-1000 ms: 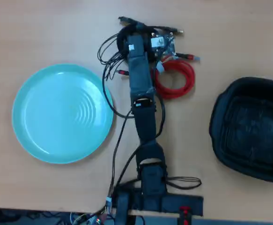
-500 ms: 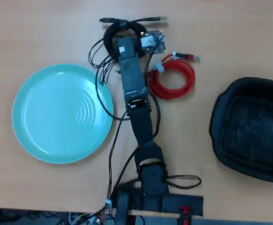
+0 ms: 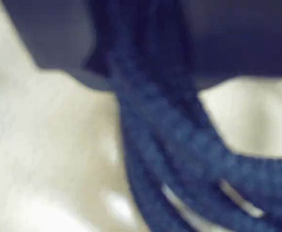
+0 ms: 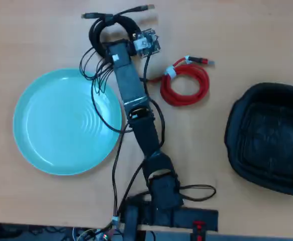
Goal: Put a black charging cable in a black bowl and put a red charging cable in a green bowl
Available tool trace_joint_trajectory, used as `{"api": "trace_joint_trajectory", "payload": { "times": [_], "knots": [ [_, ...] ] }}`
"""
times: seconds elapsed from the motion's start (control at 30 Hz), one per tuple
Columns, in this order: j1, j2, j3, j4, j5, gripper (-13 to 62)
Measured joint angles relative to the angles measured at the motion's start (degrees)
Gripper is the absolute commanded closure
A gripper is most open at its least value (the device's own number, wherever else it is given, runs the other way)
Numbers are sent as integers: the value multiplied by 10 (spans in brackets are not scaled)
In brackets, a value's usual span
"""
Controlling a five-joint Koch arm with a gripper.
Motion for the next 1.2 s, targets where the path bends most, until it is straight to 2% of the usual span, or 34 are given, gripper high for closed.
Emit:
{"api": "trace_joint_trajectory", "payload": {
  "times": [0.5,1.2],
  "knots": [
    [3,1,-1,118,1,562],
    [14,6,2,31,64,561]
  ]
}}
